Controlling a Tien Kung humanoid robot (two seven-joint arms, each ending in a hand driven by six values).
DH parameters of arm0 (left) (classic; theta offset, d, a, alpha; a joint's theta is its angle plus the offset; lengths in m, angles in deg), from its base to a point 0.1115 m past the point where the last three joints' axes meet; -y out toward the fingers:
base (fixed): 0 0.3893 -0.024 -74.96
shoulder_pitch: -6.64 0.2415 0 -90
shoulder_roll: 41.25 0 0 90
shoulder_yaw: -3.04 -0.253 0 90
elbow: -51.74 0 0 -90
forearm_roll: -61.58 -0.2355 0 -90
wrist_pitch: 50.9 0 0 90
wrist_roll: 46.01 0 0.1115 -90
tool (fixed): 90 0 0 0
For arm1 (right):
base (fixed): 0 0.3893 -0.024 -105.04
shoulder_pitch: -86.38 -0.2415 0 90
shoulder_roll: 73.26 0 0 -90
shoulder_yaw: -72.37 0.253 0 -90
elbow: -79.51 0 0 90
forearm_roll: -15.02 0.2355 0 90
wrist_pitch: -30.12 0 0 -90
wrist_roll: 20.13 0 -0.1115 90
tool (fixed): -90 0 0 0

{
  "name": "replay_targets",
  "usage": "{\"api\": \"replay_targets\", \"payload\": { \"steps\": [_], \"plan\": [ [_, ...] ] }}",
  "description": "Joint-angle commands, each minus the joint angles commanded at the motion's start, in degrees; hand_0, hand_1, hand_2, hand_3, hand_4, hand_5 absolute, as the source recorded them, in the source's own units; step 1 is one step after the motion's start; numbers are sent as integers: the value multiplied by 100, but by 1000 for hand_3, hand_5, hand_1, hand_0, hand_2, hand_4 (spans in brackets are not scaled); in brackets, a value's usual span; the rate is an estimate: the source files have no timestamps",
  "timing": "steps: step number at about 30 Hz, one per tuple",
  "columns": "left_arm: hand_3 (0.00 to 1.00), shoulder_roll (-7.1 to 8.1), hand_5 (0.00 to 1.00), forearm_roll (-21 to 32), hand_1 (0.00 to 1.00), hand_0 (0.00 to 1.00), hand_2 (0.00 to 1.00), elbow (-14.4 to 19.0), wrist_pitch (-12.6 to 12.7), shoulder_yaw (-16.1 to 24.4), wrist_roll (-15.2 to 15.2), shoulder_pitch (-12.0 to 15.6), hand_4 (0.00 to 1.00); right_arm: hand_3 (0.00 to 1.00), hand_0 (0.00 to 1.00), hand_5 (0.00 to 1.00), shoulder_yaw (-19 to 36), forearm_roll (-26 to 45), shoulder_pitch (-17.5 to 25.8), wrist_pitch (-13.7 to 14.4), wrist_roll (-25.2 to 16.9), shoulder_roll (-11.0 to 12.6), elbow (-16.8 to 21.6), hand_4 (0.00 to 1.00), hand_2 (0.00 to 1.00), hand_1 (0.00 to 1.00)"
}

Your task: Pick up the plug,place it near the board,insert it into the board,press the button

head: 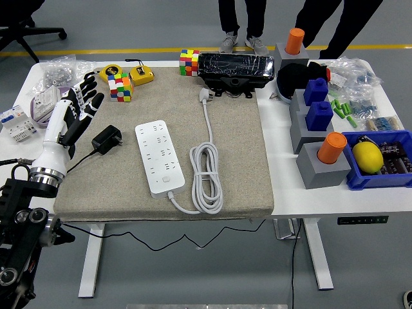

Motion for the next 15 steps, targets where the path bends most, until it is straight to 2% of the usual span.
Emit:
{"api": "replay_targets", "payload": {
  "steps": [15],
  "plan": [
    [878, 25, 742, -86, 887, 813, 898, -9, 8, -8, -15, -89, 998, 762, 784, 998, 2, -33, -35, 18, 14, 9, 0, 998, 714, 694]
  ]
}}
